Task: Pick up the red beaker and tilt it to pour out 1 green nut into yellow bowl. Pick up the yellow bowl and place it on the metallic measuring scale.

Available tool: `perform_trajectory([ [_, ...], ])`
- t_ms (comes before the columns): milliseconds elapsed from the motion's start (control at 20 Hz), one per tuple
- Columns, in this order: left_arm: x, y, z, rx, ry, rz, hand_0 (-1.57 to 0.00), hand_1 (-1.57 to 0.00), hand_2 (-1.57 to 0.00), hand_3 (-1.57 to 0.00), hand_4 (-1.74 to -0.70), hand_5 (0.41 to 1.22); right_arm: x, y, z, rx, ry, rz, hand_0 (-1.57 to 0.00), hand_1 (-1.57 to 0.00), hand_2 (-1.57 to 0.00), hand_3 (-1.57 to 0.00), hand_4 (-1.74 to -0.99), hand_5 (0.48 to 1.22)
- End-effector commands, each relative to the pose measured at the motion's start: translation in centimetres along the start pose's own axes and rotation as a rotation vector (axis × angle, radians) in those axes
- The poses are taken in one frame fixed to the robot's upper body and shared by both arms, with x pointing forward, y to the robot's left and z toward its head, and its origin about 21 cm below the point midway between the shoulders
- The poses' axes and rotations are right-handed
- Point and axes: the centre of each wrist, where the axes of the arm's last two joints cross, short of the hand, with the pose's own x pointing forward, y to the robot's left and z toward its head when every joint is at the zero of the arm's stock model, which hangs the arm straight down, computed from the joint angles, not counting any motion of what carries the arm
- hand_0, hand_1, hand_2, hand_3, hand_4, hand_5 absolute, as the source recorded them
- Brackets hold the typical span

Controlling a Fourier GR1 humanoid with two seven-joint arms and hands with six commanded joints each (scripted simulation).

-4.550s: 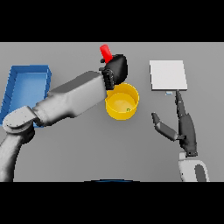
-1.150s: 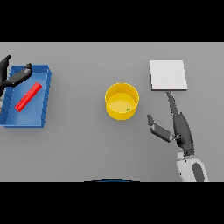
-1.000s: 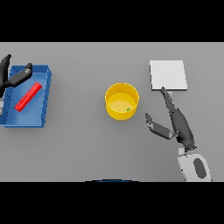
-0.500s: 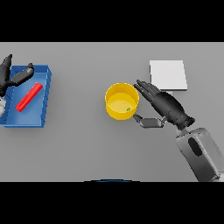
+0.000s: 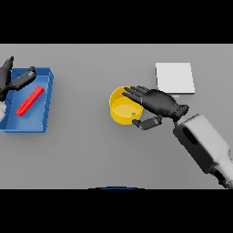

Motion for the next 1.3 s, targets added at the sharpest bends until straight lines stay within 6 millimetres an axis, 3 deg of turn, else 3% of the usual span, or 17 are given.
perform_trajectory([
  [0,0.2,-0.1,0.1,0.001,-0.003,0.001,0.0,0.0,0.0,0.0,-0.8,0.716,0.1,-0.1,-0.6,0.023,-0.01,0.012,0.0,0.0,0.0,0.0,-1.261,0.685],
  [250,0.0,0.5,0.1,0.002,-0.005,-0.006,0.0,0.0,0.0,0.0,-0.8,0.729,0.3,0.7,-2.5,0.112,-0.038,0.015,0.0,0.0,0.0,0.0,-1.243,0.682],
  [650,0.3,0.6,-0.1,0.015,0.0,-0.002,0.0,0.0,0.0,0.0,-0.8,0.738,0.3,1.6,-4.0,0.243,-0.017,0.069,0.0,0.0,0.0,0.0,-1.303,0.674],
  [900,0.2,0.5,-0.2,0.007,-0.012,-0.01,0.0,0.0,0.0,0.0,-0.79,0.729,0.8,1.2,-4.9,0.284,-0.011,0.103,0.0,0.0,0.0,-0.01,-1.308,0.729],
  [1000,-0.1,0.5,-0.3,0.011,-0.013,-0.014,0.0,0.0,0.0,0.0,-0.79,0.725,1.0,1.4,-5.2,0.3,0.01,0.115,-0.02,-0.04,-0.07,-0.09,-1.339,0.784],
  [1100,0.1,0.8,-0.2,0.016,-0.014,-0.009,0.0,0.0,0.0,0.0,-0.79,0.722,0.8,1.7,-5.3,0.313,0.006,0.138,-0.26,-0.24,-0.23,-0.25,-1.387,0.9],
  [1250,0.2,0.7,0.0,0.014,-0.015,0.001,0.0,0.0,0.0,0.0,-0.8,0.726,1.3,1.6,-5.3,0.349,0.014,0.135,-0.89,-0.85,-0.81,-0.59,-1.534,1.057],
])
